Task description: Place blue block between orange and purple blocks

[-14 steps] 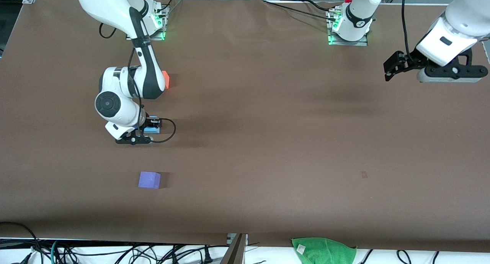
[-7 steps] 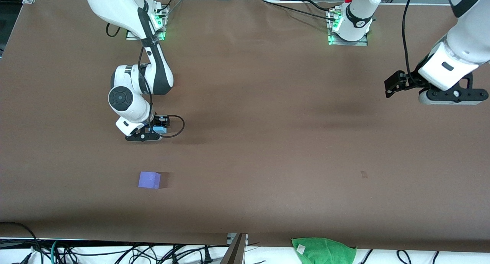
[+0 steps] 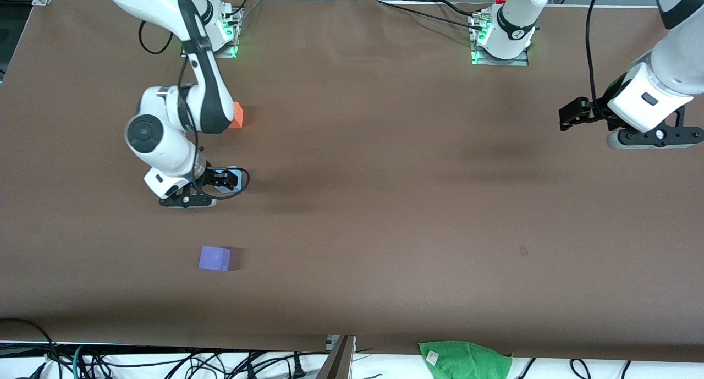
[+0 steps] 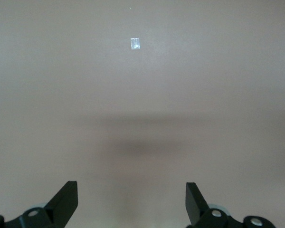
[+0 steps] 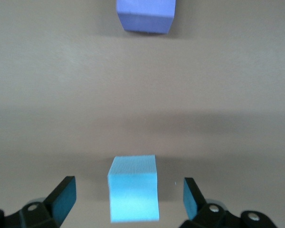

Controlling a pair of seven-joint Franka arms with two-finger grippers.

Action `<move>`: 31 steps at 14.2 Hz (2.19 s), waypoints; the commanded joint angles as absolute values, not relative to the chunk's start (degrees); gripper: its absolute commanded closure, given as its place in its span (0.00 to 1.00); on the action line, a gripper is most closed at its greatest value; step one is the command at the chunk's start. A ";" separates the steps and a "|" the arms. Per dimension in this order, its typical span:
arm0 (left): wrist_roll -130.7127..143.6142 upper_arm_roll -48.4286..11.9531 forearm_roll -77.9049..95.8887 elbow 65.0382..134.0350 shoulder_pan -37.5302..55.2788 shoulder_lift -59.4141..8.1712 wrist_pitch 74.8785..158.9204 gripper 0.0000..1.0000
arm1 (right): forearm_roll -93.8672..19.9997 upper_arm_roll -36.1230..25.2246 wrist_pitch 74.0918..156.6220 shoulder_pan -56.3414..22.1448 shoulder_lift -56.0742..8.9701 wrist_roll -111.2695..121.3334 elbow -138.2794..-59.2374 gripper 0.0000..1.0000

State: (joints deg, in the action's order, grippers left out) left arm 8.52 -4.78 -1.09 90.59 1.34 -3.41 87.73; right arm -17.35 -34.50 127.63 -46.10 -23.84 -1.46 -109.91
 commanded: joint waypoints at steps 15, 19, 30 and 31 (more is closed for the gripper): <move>8.61 -5.62 -1.32 88.51 0.79 -3.78 86.66 0.00 | -11.45 -24.68 83.94 -26.25 -10.91 -0.96 -83.41 0.00; 8.61 -5.63 -1.41 88.51 0.79 -3.78 86.75 0.00 | -4.66 1.45 83.93 -2.42 -6.08 -2.01 -85.07 0.00; 8.61 -5.80 -1.41 88.59 1.23 -3.87 87.19 0.00 | -3.07 1.06 88.77 -2.73 0.26 -2.11 -92.73 0.00; 8.61 -5.80 -1.41 88.59 1.23 -3.87 87.19 0.00 | -2.90 1.05 88.86 -2.72 0.18 -2.28 -92.64 0.00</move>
